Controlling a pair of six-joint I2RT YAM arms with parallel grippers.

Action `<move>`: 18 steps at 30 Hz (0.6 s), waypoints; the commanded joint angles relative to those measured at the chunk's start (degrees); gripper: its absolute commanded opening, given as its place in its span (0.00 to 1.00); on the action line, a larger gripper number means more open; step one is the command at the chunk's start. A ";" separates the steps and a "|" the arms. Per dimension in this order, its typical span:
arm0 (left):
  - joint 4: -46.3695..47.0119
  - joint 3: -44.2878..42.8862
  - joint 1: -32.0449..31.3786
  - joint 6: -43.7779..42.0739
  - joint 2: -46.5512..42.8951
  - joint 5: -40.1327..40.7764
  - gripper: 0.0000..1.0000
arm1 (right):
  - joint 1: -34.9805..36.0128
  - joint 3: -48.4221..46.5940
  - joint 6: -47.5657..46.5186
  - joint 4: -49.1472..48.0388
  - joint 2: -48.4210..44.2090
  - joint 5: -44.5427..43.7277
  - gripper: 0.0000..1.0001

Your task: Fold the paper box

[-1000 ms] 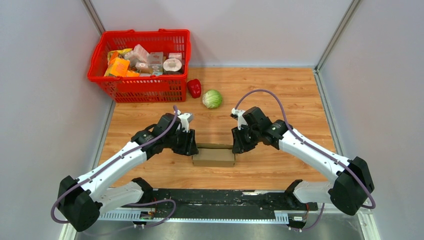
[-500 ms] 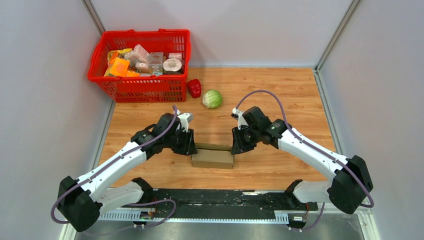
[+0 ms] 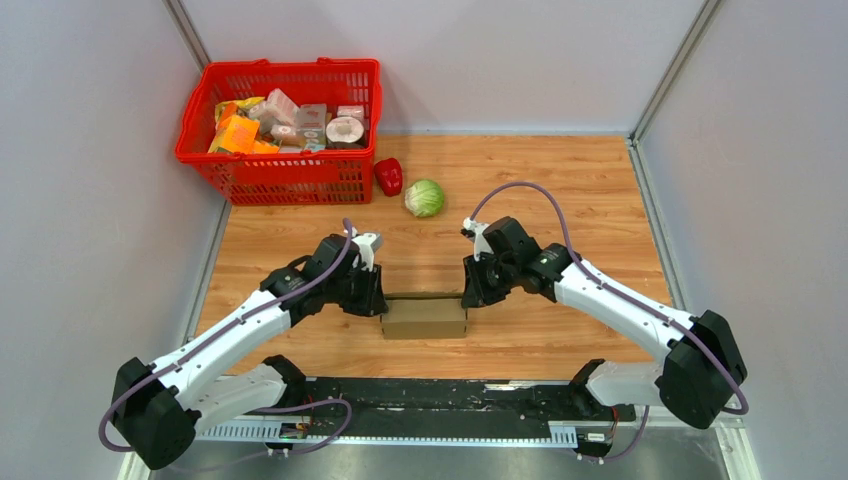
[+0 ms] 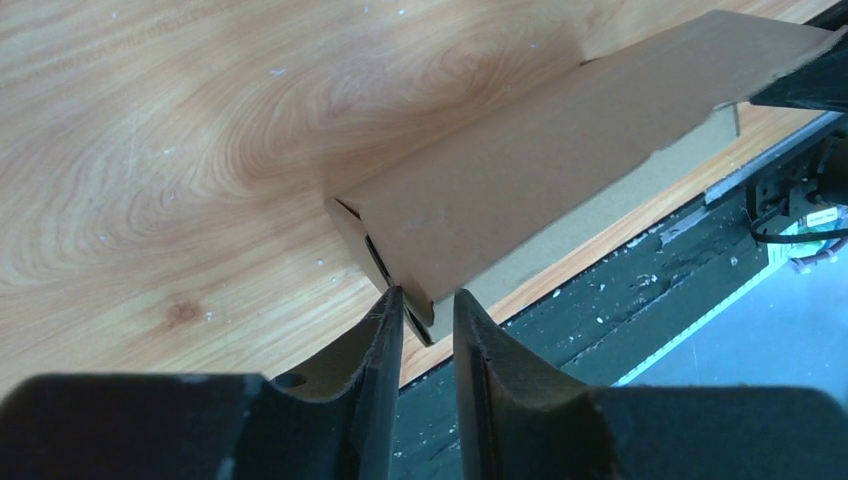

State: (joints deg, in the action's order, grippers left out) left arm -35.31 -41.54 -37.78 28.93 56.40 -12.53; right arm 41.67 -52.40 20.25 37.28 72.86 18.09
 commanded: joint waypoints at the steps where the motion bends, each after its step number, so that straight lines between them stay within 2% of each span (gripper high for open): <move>1: 1.82 1.37 -1.07 1.22 -1.12 1.54 0.31 | 2.44 2.48 0.05 -4.84 -1.05 -2.25 0.13; 4: 1.39 1.55 -1.95 1.48 -1.29 3.74 0.27 | 2.71 3.01 0.49 -5.02 -1.49 -4.72 0.09; 6: 1.21 1.72 -2.30 1.48 -1.47 4.10 0.25 | 2.71 3.01 1.28 -4.41 -2.02 -5.78 0.11; 7: 1.12 1.72 -2.47 1.48 -1.56 4.71 0.25 | 2.80 2.83 1.46 -3.97 -2.54 -6.30 0.17; 9: 0.68 1.81 -2.65 1.48 -1.73 5.59 0.23 | 2.72 1.26 2.07 -1.87 -2.81 -6.22 0.38; 11: 0.33 1.73 -2.82 1.39 -2.17 6.21 0.22 | 2.71 -0.06 3.56 1.11 -3.77 -5.78 0.48; 12: 0.16 1.72 -2.83 1.48 -2.26 6.29 0.22 | 2.71 -1.63 4.18 1.91 -4.39 -5.69 0.59; 14: 0.15 1.81 -2.91 1.57 -2.87 6.29 0.22 | 2.63 -3.14 6.72 4.38 -5.88 -6.65 0.67; 15: -0.02 1.81 -3.00 1.66 -3.05 6.38 0.22 | 2.45 -3.93 8.21 5.25 -6.32 -7.53 0.79; 18: -0.29 1.90 -3.09 1.83 -3.49 7.00 0.22 | 0.26 -5.26 17.17 7.72 -6.68 -9.83 1.00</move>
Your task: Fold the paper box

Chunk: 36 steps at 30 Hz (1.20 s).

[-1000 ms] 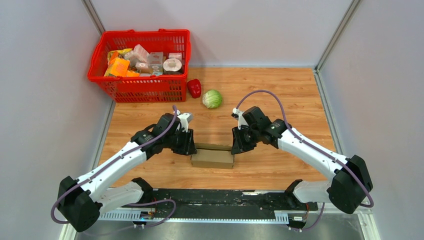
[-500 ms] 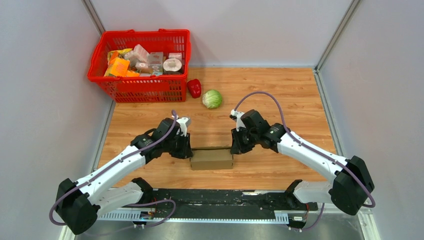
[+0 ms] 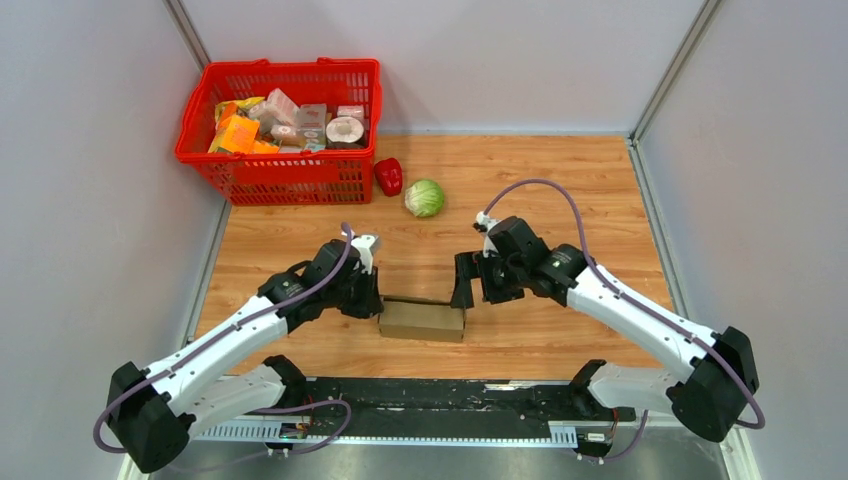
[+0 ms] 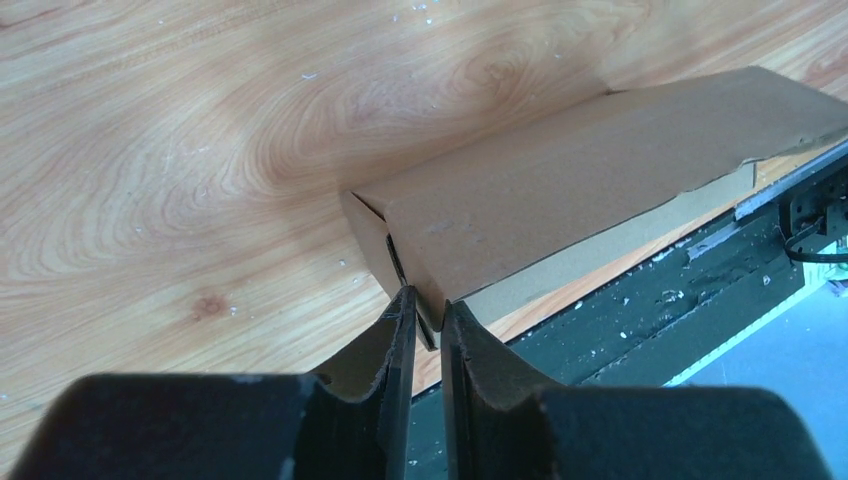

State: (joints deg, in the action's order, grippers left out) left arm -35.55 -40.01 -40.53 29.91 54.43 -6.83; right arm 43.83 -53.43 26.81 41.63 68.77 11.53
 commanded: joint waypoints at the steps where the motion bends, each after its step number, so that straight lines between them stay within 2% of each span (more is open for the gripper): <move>1: 0.04 0.54 -0.25 0.85 -1.79 1.38 0.22 | -4.52 -3.62 13.94 3.63 -2.42 -1.09 1.00; 2: -0.04 0.55 -0.25 0.85 -1.79 1.29 0.22 | -6.03 -3.09 20.33 3.55 -2.24 1.02 1.00; 4: 0.13 0.72 -0.33 1.11 -1.88 1.38 0.21 | -9.71 -1.86 26.60 2.24 -1.45 8.55 1.00; 10: 1.27 1.60 -0.51 1.73 -1.88 1.47 0.20 | -10.79 4.28 44.35 -8.98 -3.64 18.34 1.00; 15: 1.45 2.39 -0.60 2.25 -2.84 2.26 0.20 | -10.79 14.29 59.38 -19.29 -6.02 20.20 1.00; 19: 1.62 2.83 -0.60 2.87 -3.63 2.43 0.20 | -10.53 18.44 66.33 -26.31 -6.81 19.50 1.00; 31: 2.06 3.01 -0.69 4.28 -4.25 2.79 0.18 | -8.59 21.88 71.01 -33.62 -4.35 17.21 0.96; 36: 1.45 3.01 -0.78 5.07 -5.04 4.10 0.17 | -7.97 21.70 70.49 -32.75 -3.82 17.65 0.95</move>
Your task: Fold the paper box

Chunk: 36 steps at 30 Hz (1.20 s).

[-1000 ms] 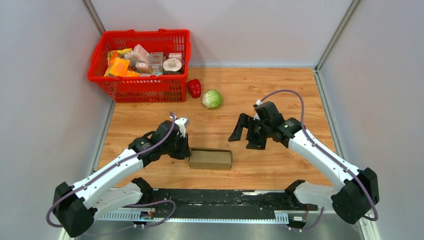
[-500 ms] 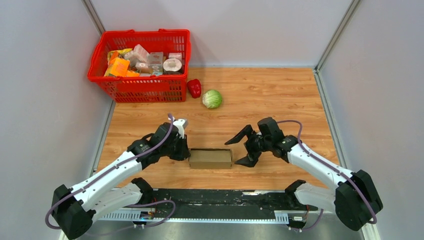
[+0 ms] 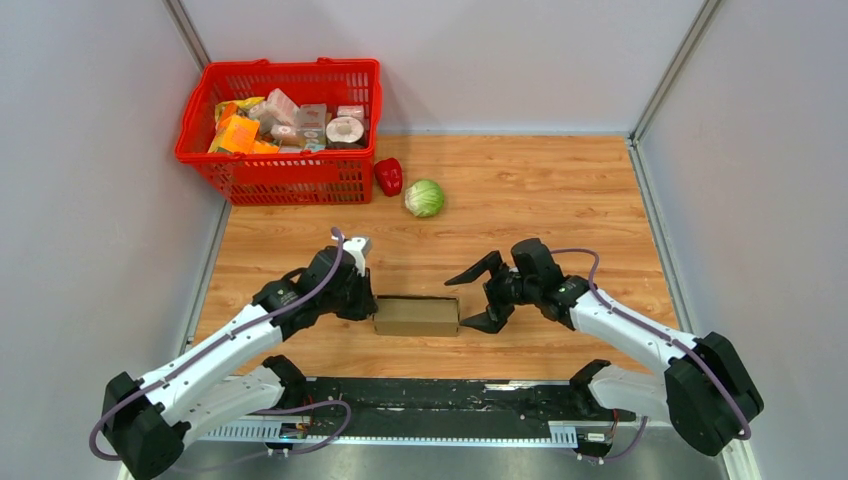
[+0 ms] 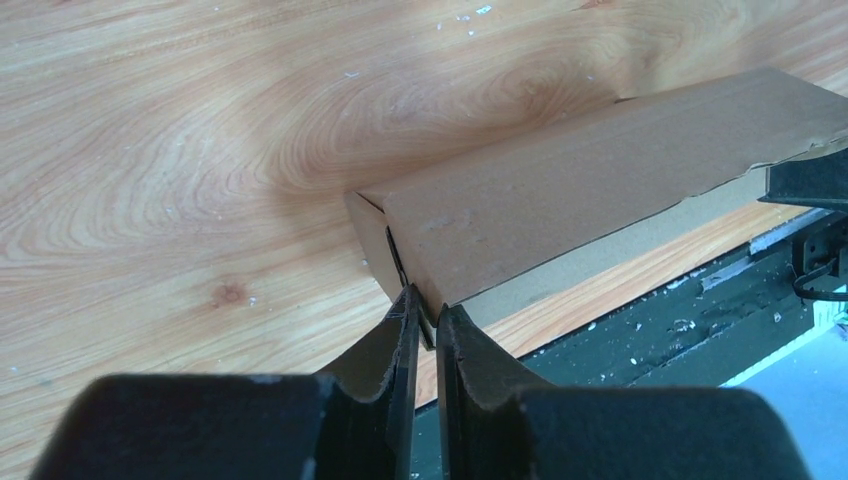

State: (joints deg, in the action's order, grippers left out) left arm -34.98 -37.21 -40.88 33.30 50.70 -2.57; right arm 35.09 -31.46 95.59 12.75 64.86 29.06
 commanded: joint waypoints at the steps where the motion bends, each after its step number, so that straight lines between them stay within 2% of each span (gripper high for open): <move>1: 0.79 0.30 -0.43 1.77 -1.74 0.10 0.17 | 0.86 -0.27 1.53 -2.75 -0.26 -0.14 0.95; 9: 0.27 1.53 -0.43 2.56 -2.89 0.90 0.17 | 1.03 0.35 -1.90 0.34 -0.88 0.82 1.00; 19: 0.27 1.62 -0.51 3.35 -3.85 0.81 0.17 | 2.26 -0.09 -1.38 -2.55 0.00 -0.05 0.98; 28: 0.18 1.61 -0.69 4.41 -5.08 0.46 0.17 | 3.23 0.09 0.56 -6.42 3.25 -1.72 0.87; 30: -0.26 1.79 -0.78 4.23 -5.34 0.55 0.18 | 3.23 0.44 0.47 -7.12 3.78 -2.16 0.82; 33: -0.44 2.49 -0.86 4.32 -6.22 0.20 0.24 | 3.23 0.88 0.56 -8.35 5.27 -2.43 0.77; 36: -1.05 2.93 -0.78 4.14 -7.36 0.02 0.34 | 3.23 1.40 0.39 -9.94 7.47 -1.99 0.72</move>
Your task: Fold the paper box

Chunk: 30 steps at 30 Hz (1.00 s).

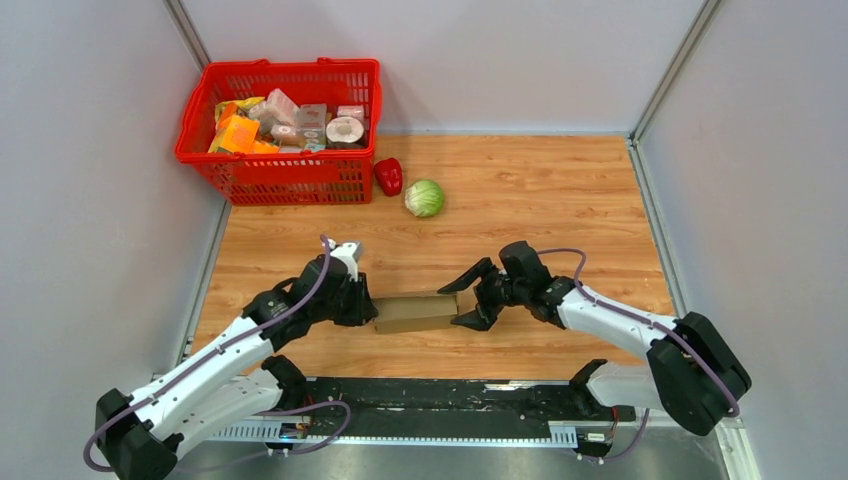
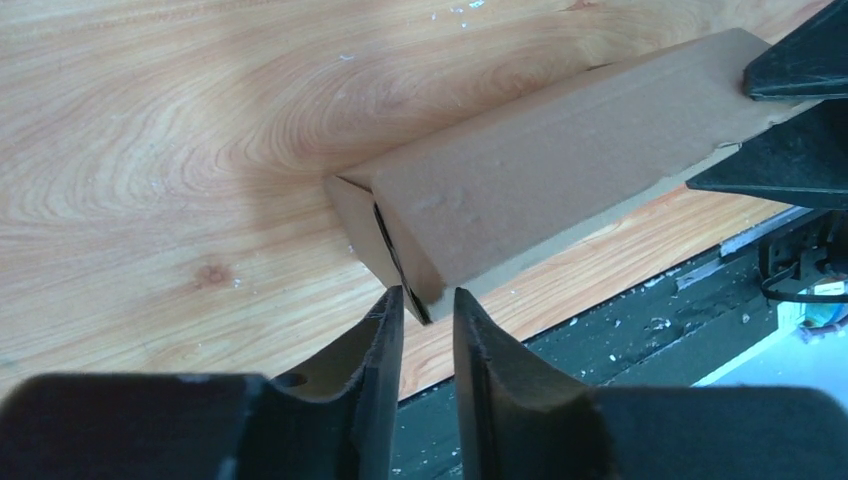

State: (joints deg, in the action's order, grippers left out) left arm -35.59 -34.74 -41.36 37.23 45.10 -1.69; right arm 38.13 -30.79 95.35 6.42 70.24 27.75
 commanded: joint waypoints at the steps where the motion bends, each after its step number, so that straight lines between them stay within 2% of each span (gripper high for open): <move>1: -1.57 0.46 -0.30 -0.40 -2.82 -0.85 0.41 | 0.10 0.73 0.63 -3.95 2.62 -0.59 0.72; 4: -5.25 -0.32 -0.30 -2.24 -6.76 -0.33 0.54 | 0.19 0.81 0.28 -4.48 3.85 -0.59 0.71; 8: -9.93 -4.96 -0.30 -3.75 -12.84 0.55 0.59 | 0.19 0.38 -0.78 -4.13 4.91 -0.77 0.66; 12: -8.27 -9.55 -0.21 -3.22 -13.38 -1.28 0.53 | 0.19 0.38 -1.66 -4.13 5.44 -0.41 0.61; 19: 1.65 -12.28 -0.03 -3.39 -0.55 -4.72 0.39 | 0.10 1.52 -1.84 -3.78 4.21 -1.64 0.51; 23: 4.83 -9.66 0.23 -2.87 2.71 -5.51 0.32 | 0.10 1.52 -1.92 -4.22 4.47 -2.08 0.45; 30: 7.20 -2.79 1.20 -0.68 0.78 -3.49 0.23 | -0.07 0.73 -3.59 -4.57 5.61 -1.65 0.39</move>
State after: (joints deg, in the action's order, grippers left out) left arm -32.36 -40.27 -41.01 35.27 47.75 -5.78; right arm 38.13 -30.04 94.08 1.39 74.87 28.36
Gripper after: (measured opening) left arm 0.257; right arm 0.438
